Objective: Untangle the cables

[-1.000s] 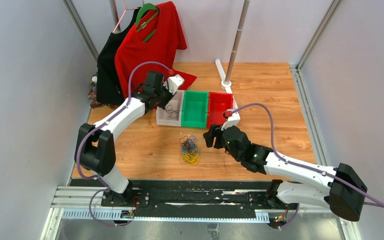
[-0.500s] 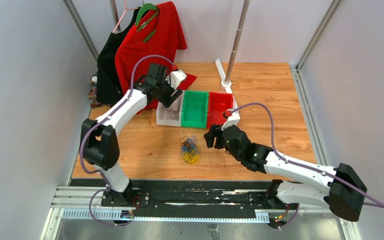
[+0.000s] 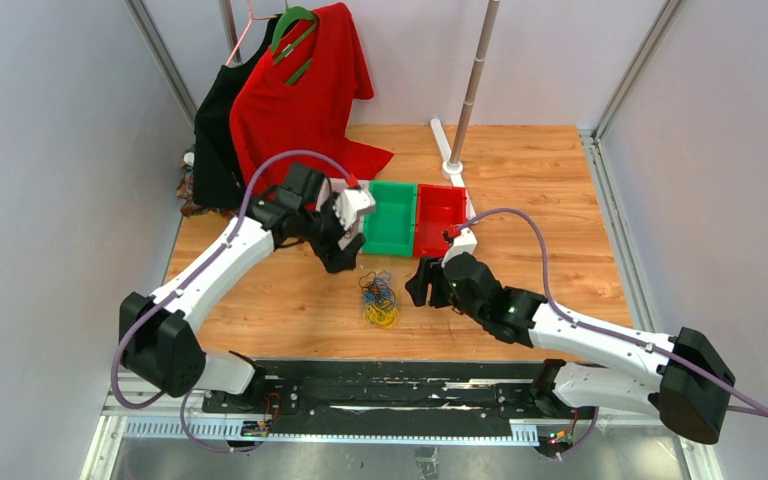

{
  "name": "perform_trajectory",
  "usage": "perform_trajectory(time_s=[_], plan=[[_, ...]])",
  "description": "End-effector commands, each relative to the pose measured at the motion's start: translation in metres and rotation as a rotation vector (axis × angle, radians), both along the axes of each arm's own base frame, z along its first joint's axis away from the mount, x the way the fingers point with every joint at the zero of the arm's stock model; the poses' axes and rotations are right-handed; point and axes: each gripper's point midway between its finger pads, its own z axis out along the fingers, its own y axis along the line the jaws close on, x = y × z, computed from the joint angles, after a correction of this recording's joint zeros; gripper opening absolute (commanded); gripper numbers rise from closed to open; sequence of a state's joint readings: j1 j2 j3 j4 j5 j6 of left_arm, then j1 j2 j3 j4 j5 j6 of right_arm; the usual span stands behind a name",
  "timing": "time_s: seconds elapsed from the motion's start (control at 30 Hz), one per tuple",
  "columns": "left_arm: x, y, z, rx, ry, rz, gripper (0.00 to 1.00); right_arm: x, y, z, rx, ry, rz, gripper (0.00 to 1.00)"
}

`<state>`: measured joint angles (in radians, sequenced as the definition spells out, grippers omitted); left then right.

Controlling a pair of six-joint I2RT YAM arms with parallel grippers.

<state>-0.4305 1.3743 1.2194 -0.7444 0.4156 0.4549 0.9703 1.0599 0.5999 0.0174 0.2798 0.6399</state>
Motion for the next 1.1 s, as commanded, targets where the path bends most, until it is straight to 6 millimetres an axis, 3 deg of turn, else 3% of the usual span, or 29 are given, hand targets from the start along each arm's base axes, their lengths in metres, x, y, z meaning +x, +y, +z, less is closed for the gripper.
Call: perform_trajectory(time_s=[0.0,0.13,0.27,0.43,0.57,0.73,0.87,1.0,1.07], plan=[[-0.056,-0.021,-0.033,-0.035,0.191,-0.125,0.85,-0.01,0.006,-0.013,0.03,0.091,0.013,0.63],[-0.069,-0.037,-0.044,-0.065,0.251,-0.158,0.79,-0.015,0.015,-0.024,0.068,0.133,0.028,0.61],[-0.065,-0.05,-0.054,-0.086,0.261,-0.183,0.72,-0.016,0.02,-0.028,0.066,0.154,0.039,0.56],[-0.063,-0.06,-0.066,-0.097,0.222,-0.318,0.61,-0.018,0.02,-0.021,0.07,0.15,0.052,0.54],[-0.063,-0.061,-0.077,-0.074,0.188,-0.455,0.59,-0.023,0.015,-0.013,0.1,0.132,0.067,0.52],[-0.051,-0.071,-0.078,-0.081,0.156,-0.51,0.52,-0.029,0.006,-0.008,0.145,0.115,0.057,0.49],[-0.048,-0.074,-0.081,-0.086,0.164,-0.523,0.35,-0.029,0.001,-0.006,0.165,0.097,0.045,0.45],[-0.051,-0.075,-0.079,-0.099,0.167,-0.529,0.03,-0.029,0.001,-0.004,0.164,0.092,0.05,0.38],[-0.054,-0.075,-0.074,-0.111,0.165,-0.526,0.01,-0.028,0.003,-0.003,0.159,0.09,0.057,0.35]])
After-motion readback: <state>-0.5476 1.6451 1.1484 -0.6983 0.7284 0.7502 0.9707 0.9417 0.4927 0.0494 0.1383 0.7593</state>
